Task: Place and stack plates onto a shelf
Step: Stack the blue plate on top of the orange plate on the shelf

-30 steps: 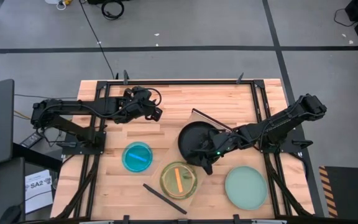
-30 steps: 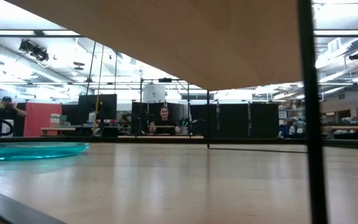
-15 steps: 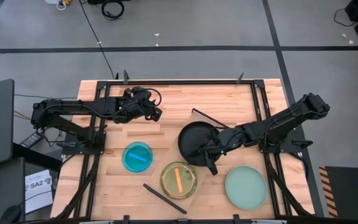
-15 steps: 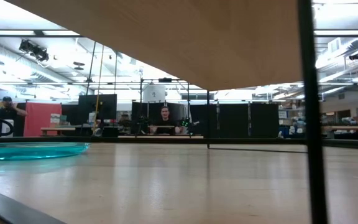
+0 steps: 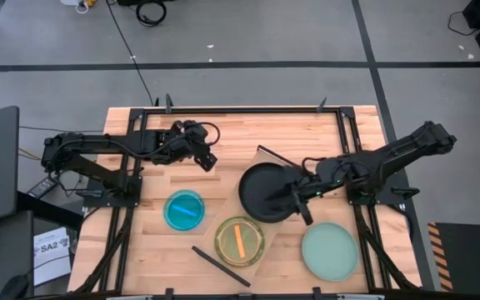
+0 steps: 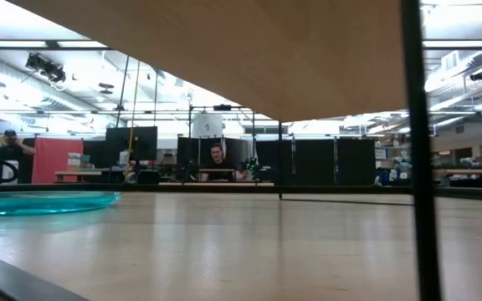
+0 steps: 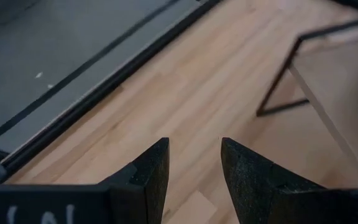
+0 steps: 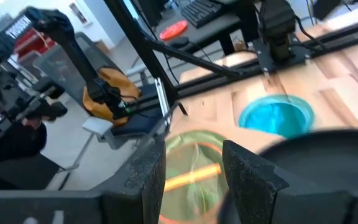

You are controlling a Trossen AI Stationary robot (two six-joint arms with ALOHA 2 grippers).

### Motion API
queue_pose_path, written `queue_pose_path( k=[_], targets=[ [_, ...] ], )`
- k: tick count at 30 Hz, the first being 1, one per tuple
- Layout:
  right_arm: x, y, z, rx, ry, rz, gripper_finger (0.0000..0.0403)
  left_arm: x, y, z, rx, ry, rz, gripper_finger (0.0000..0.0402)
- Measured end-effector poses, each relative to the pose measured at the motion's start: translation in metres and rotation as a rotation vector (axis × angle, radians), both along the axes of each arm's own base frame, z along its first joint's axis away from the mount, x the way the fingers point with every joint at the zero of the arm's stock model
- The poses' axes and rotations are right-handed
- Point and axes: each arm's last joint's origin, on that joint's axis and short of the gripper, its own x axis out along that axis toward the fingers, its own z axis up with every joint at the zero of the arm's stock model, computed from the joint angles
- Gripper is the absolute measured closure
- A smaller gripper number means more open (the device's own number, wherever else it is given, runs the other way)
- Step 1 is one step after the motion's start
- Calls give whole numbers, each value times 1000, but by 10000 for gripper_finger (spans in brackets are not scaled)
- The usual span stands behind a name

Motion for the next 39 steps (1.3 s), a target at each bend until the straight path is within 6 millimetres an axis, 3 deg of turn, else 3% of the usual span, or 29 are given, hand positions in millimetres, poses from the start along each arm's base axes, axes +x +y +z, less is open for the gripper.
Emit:
queue_pose_path(
  k=[8, 14, 25, 30, 39],
  targets=[
    [-43, -16, 13, -54, 75, -18, 238, 1, -4, -2, -50, 56, -167, 249],
    [-68, -33, 24, -165, 30, -173, 238, -6, -5, -7, -103, 150, -220, 249],
    [-85, -82, 24, -292, 106, -468, 238, -30, -8, -23, -242, 387, -170, 249],
    [-87, -101, 18, -336, 189, -536, 238, -36, -10, -43, -318, 443, -173, 249],
    [-91, -129, 14, -341, 248, -587, 238, -51, -16, -101, -525, 524, -167, 249]
  ],
)
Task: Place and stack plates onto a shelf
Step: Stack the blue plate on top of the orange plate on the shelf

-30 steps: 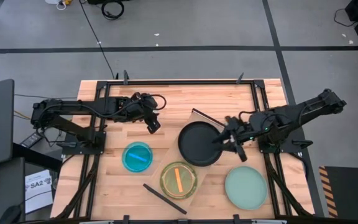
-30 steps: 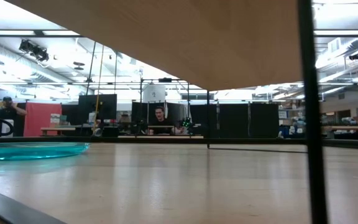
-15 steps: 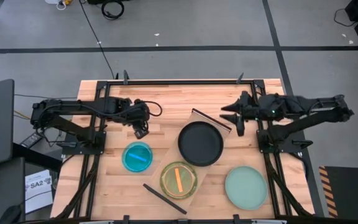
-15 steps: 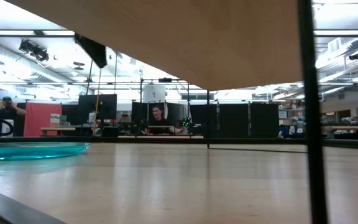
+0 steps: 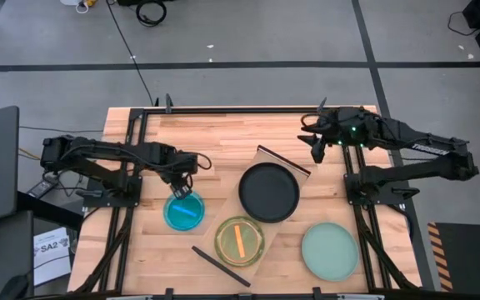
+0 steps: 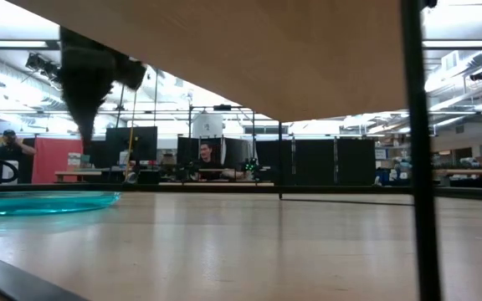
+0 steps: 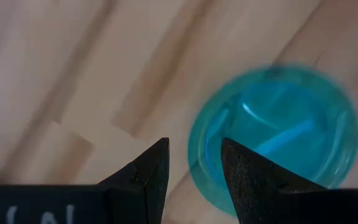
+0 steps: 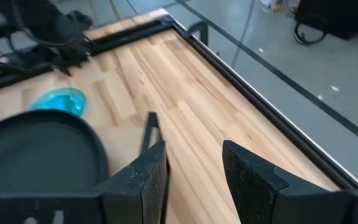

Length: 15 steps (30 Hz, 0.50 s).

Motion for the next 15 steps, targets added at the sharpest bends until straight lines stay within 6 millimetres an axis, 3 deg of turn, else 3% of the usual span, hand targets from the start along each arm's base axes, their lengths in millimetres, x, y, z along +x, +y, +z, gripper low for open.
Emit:
queue_pose_path(
  k=[15],
  targets=[
    [9, -29, -13, 56, 86, 9, 238, -25, -4, -56, -103, 85, 118, 249]
  ],
)
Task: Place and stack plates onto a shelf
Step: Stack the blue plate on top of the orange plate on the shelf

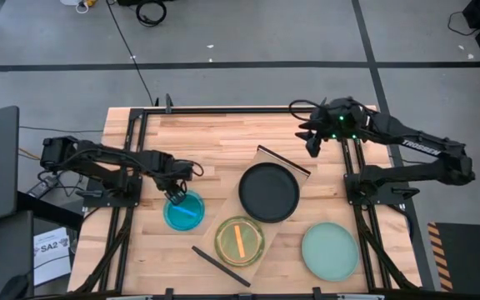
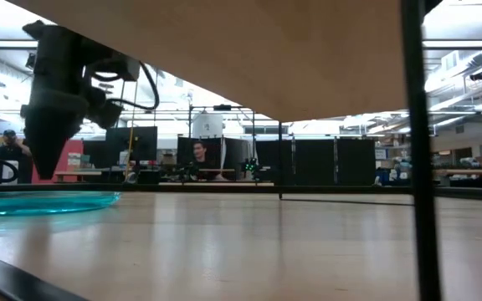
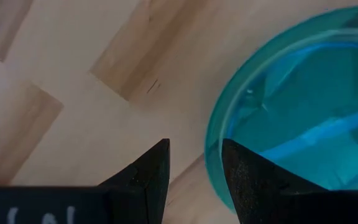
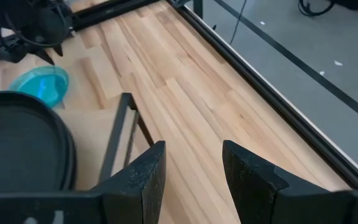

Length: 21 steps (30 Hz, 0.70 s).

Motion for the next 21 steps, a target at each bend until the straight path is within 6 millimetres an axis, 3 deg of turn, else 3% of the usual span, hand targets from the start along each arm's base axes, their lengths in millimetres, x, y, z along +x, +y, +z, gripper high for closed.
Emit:
queue_pose_path(
  k=[13, 21],
  targets=[
    [9, -9, -9, 41, 38, 14, 238, -8, -2, -28, -55, -65, 59, 249],
    [8, -9, -8, 38, 33, 15, 238, -9, -2, -31, -68, -72, 59, 250]
  ],
)
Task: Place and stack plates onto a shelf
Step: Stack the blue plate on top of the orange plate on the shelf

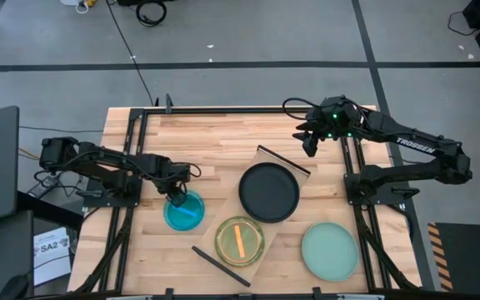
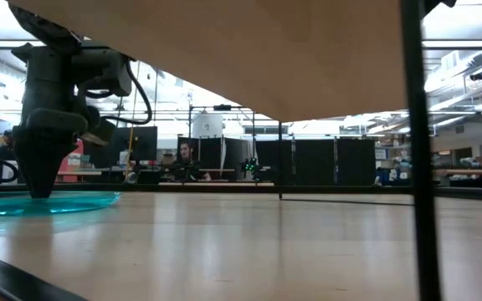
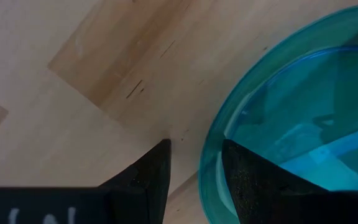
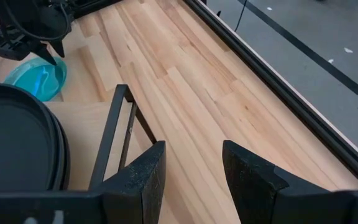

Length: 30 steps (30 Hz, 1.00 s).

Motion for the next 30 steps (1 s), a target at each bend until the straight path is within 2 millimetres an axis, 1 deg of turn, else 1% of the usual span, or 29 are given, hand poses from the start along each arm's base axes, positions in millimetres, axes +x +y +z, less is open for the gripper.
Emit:
queue_pose_path(
  k=[20, 24, 30],
  targets=[
    [0, 0, 0, -1, 1, 2, 238, -2, 0, -1, 2, 21, 26, 339],
    [0, 0, 0, -5, 2, 5, 238, 2, -1, 2, -28, 8, 18, 359],
    [0, 0, 0, -5, 2, 5, 238, 8, 0, 9, -15, -12, 14, 391]
  ],
)
